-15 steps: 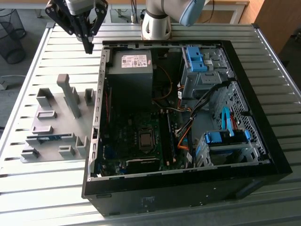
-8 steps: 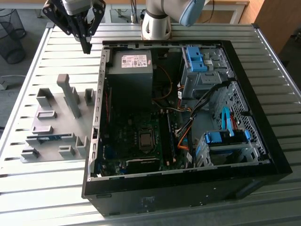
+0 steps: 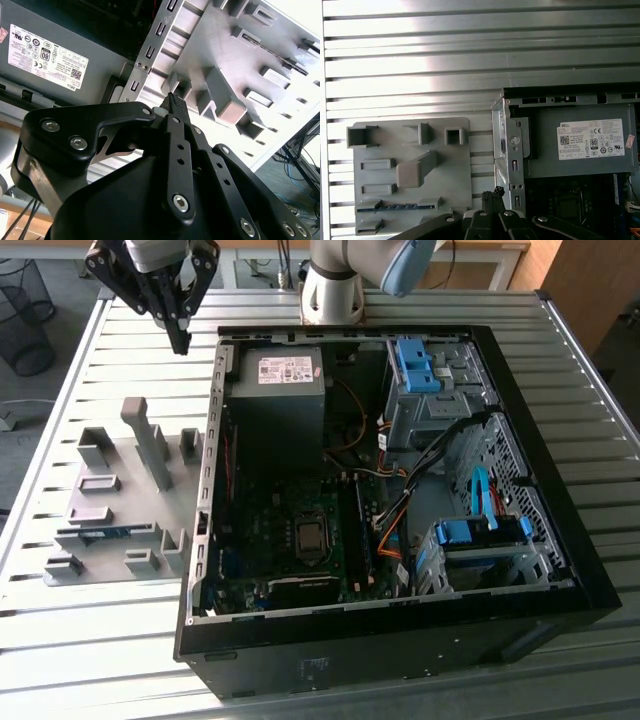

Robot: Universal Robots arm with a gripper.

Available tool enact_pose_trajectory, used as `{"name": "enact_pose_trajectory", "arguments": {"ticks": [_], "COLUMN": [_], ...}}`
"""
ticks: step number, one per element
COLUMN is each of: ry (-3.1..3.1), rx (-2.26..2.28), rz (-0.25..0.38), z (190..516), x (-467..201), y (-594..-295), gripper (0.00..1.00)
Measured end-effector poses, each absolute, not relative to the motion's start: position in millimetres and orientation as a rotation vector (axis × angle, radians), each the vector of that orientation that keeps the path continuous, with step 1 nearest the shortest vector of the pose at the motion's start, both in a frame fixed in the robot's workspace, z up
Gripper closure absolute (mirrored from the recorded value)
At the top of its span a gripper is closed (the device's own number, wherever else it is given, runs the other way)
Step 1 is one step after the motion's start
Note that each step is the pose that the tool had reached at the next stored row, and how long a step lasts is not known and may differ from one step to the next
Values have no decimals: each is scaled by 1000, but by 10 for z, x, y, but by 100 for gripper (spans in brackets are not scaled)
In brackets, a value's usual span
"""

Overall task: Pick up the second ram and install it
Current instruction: 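Reach for the second ram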

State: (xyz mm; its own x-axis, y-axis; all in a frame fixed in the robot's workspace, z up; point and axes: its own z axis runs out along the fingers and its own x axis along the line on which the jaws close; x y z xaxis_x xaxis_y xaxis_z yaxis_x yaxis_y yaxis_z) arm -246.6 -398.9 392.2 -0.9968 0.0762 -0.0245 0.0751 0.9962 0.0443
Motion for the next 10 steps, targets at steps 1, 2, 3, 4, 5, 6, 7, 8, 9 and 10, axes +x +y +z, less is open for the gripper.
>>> {"name": "enact_pose_trajectory", "arguments": {"ticks": [1, 2, 3, 4, 5, 6, 7, 8, 9, 10], "ry": [3112, 3113, 3113, 3113, 3112, 3113, 3112, 3112, 3112, 3113], "rx": [118, 118, 118, 118, 118, 118, 118, 118, 118, 118], "rz": [68, 68, 68, 68, 68, 68, 68, 68, 68, 68], "z": [3921, 3921, 3922, 3921, 3921, 3921, 3921, 3921, 3921, 3921], "x": [-2471, -2476, -2479, -2483, -2488, -2493, -2499, -2506, -2512, -2518], "y": [-3989, -3989, -3989, -3989, -3989, -3989, -3990, -3989, -3989, -3989], "gripper": [90, 90, 90, 90, 90, 90, 90, 90, 90, 90]}}
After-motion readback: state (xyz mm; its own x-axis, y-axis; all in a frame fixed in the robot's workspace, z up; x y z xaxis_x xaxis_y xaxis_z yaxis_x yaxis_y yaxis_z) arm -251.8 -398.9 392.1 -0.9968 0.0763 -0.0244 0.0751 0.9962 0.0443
